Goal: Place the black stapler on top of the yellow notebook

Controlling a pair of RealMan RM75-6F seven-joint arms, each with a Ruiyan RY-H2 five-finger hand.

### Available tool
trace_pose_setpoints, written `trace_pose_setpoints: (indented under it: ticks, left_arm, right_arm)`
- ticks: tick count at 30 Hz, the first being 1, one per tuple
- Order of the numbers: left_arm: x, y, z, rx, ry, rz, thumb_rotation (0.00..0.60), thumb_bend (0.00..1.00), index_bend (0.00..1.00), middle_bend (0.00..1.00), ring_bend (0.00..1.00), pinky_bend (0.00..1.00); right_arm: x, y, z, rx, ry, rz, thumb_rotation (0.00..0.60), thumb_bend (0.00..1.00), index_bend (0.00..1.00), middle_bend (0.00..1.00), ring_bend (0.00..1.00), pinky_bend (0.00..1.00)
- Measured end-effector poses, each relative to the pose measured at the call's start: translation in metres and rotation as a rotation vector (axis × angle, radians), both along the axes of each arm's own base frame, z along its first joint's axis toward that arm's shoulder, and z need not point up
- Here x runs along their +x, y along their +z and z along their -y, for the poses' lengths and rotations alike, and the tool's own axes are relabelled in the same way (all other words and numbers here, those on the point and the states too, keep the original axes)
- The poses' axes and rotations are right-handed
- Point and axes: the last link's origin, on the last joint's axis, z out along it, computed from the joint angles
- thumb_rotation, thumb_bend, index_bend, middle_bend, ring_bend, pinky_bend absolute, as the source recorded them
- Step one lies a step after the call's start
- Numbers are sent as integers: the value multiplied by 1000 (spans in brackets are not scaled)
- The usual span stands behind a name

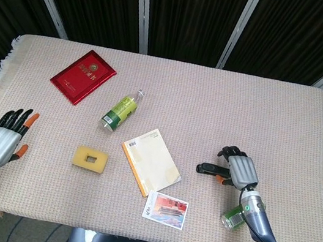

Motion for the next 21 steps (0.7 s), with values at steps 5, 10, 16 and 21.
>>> trace_pose_setpoints:
  ticks: [5, 10, 16, 21]
  left_arm:
    - [0, -2, -2, -6, 7, -6, 600, 371, 0, 0, 0, 101]
    - [0, -3, -2, -8, 8, -4, 600, 369, 0, 0, 0, 101]
    - [0, -3, -2, -15, 9, -1, 600, 371, 0, 0, 0, 100]
    - [0, -2, -2, -18, 8, 3, 600, 372, 0, 0, 0, 100]
  right_arm:
    - [-11, -5, 4, 9, -28, 16, 600, 202, 332, 207, 160, 289]
    - [-13, -15, 3, 27, -32, 28, 600, 205, 388, 247, 201, 338]
    - [-15, -20, 3, 22, -35, 39, 600, 221, 557, 374, 342, 510]
    - [-14, -22, 4, 2, -28, 38, 600, 230, 671, 480, 461, 627]
